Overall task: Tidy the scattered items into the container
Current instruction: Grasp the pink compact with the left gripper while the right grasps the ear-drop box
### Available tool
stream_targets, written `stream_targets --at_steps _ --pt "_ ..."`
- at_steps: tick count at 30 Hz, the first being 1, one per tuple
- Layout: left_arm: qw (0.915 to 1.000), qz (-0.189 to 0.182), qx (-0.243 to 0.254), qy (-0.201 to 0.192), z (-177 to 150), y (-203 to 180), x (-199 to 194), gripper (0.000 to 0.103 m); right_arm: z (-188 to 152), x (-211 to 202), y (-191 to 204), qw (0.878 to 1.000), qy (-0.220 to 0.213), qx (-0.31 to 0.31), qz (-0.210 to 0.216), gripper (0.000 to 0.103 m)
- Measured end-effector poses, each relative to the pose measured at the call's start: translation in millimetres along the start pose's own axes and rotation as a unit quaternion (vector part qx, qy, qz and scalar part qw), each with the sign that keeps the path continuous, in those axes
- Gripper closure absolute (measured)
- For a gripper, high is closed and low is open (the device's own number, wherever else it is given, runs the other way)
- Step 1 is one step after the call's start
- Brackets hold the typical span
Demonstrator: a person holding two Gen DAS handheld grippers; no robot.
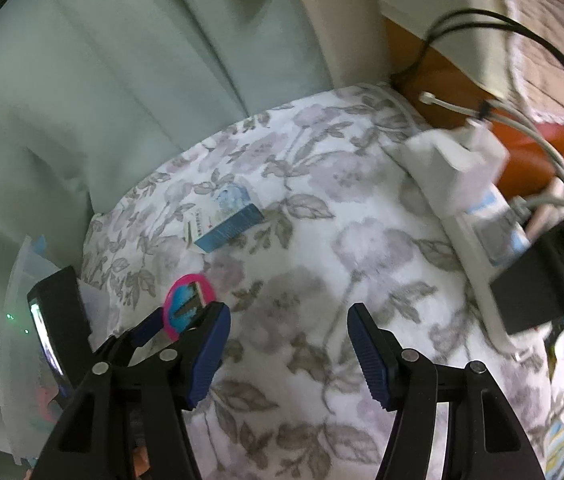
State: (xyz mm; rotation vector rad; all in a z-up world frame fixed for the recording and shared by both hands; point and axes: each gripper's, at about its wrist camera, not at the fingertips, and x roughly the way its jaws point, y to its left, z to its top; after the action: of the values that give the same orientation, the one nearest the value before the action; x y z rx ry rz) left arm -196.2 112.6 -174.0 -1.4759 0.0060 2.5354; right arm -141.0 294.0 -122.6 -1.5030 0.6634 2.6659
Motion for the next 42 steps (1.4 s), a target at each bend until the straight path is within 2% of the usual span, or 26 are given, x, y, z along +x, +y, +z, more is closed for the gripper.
stream_targets --at_steps 3,9,11,21,23,28,37,42 --pt "0.9997 0.007 -0.021 0.007 -1.2 18.4 -2.5 0.029 9.8 15.3 14.0 1.0 0.004 -0.023 0.004 0.038" --pt "0.998 -0.012 -0.06 0.015 -10.4 40.9 -9.4 0.029 34.2 54.1 48.9 0.997 0.017 -0.08 0.01 0.033" --pt "0.9976 -0.018 -0.065 0.016 -10.0 42.8 -9.3 0.029 42.3 64.4 57.2 0.995 0.024 -0.091 0.013 0.024" --pt "0.9948 -0.047 -0.089 0.014 -14.0 50.8 -13.2 0.029 62.5 95.7 85.0 0.983 0.043 -0.174 -0.035 0.021" --pt "0.9941 -0.053 -0.093 0.014 -14.4 52.7 -13.4 0.029 62.8 100.2 88.9 0.981 0.048 -0.183 -0.038 0.012" --pt "0.993 -0.062 -0.1 0.014 -13.6 54.3 -13.5 0.029 64.4 114.7 94.3 0.976 0.058 -0.202 -0.049 0.001" --pt "0.9931 -0.063 -0.098 0.014 -12.3 53.8 -13.4 0.029 65.7 139.3 92.7 0.972 0.067 -0.212 -0.078 0.001" --pt "0.9934 -0.059 -0.097 0.015 -11.7 50.9 -12.9 0.029 65.0 137.9 94.3 0.971 0.065 -0.218 -0.074 0.001"
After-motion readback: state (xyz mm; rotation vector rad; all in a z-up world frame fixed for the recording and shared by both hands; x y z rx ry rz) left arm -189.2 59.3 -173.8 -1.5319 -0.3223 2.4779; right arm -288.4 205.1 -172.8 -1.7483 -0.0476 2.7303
